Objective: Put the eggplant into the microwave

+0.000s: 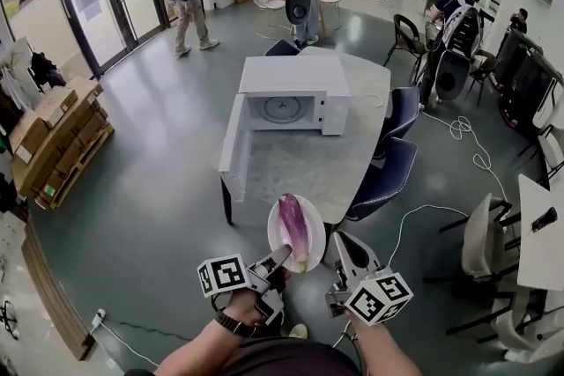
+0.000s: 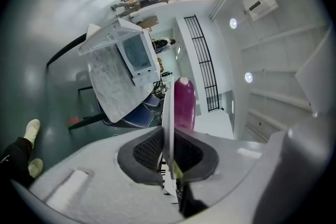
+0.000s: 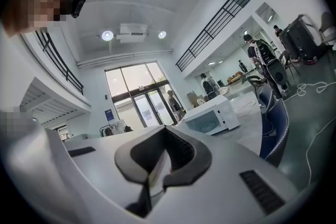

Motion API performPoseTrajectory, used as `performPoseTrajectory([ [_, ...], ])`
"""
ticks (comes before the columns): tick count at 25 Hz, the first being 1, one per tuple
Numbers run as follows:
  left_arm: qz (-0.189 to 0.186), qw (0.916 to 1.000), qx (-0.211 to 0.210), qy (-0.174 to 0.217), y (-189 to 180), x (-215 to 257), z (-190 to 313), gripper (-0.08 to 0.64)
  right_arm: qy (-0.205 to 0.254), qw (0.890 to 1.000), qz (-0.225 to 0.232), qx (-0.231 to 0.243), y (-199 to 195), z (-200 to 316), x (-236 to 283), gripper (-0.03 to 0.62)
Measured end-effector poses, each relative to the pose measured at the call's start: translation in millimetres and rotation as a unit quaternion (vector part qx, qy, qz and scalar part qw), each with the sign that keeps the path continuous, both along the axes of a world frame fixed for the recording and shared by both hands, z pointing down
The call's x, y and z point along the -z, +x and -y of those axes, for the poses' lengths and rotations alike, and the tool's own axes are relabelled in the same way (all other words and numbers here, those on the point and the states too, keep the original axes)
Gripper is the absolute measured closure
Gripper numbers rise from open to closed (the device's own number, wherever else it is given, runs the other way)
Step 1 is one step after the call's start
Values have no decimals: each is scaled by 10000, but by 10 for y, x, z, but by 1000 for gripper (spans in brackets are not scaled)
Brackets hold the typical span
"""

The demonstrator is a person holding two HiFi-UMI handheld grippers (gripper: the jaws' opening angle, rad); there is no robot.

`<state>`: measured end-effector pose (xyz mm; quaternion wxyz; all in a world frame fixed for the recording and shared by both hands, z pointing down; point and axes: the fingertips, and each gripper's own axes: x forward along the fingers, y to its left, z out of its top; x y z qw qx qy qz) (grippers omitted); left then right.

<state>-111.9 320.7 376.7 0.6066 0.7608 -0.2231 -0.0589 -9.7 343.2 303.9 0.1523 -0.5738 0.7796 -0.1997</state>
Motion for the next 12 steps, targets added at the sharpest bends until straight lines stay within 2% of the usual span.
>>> performPoseTrajectory([
  [12,57,9997,-222,100,161,-22,1118,523,-178,9993,-164,-283,72,1032,-5,591],
])
